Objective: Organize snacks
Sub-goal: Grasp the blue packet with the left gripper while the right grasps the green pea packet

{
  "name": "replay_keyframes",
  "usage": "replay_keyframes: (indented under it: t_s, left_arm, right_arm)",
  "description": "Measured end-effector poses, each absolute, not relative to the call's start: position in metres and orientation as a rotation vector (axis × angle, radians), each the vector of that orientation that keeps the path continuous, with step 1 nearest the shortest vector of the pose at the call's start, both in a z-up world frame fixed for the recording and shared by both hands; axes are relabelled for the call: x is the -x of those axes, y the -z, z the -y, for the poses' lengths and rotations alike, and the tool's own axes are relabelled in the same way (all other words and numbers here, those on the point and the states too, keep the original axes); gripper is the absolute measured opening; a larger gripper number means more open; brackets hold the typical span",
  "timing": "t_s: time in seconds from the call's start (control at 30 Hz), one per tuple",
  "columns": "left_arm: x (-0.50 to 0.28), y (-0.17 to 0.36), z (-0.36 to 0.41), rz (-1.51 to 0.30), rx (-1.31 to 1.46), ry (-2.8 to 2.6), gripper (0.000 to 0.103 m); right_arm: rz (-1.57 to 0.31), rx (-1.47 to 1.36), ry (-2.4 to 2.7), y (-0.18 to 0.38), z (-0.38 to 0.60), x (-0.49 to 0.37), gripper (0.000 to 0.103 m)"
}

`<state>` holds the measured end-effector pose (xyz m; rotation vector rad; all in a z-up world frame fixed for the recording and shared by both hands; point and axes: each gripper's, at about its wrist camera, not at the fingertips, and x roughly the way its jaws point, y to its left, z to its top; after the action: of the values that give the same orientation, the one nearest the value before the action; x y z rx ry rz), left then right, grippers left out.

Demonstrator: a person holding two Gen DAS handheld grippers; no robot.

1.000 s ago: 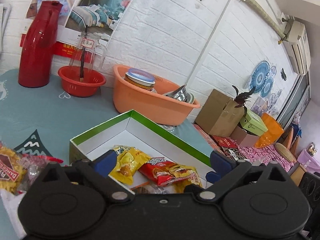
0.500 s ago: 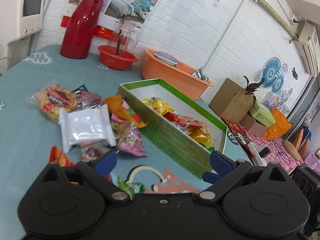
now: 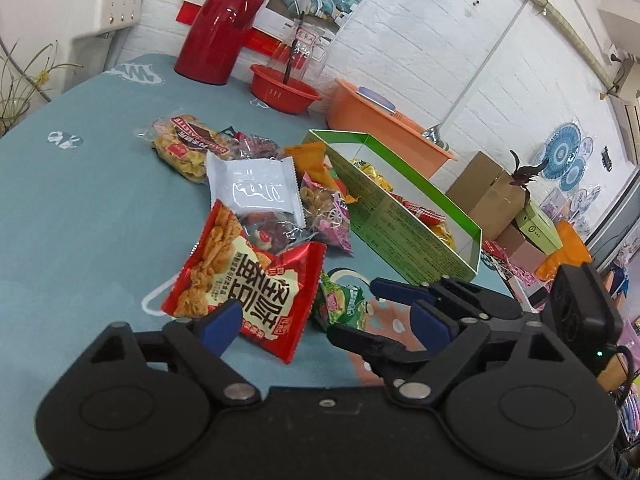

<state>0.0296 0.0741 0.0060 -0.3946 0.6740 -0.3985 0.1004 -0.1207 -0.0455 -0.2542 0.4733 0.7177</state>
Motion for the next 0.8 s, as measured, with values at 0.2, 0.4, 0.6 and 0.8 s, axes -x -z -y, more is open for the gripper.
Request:
replay_keyframes:
  t_s: [0.2,0.4,0.6,0.8]
  left_arm:
    - [-0.03,0.0,-0.061,-0.693,0.405,0.493,0.093]
    - [-0.048,0.011,-0.031,-0.681,0.389,0.451,0.095]
    - [-0.056,0.015,-0.023,-0.624,0.309,0.288,0.103]
    - [-0.068,0.02,-0.016,-0.653,0.242,0.232,0.103]
  right_arm:
    - [-0.505,0.259,-0.654,0.045,0.13,-0.099,0.065]
    - [-0.501,0.154,-0.542,0.043,0.173,-0.09,0.065]
    - [-0.513,0.093,-0.527,0.048,0.186,-0.087,0.065]
    - [-0.522,0.064,-0.529,0.052,0.186,-0.09,0.066]
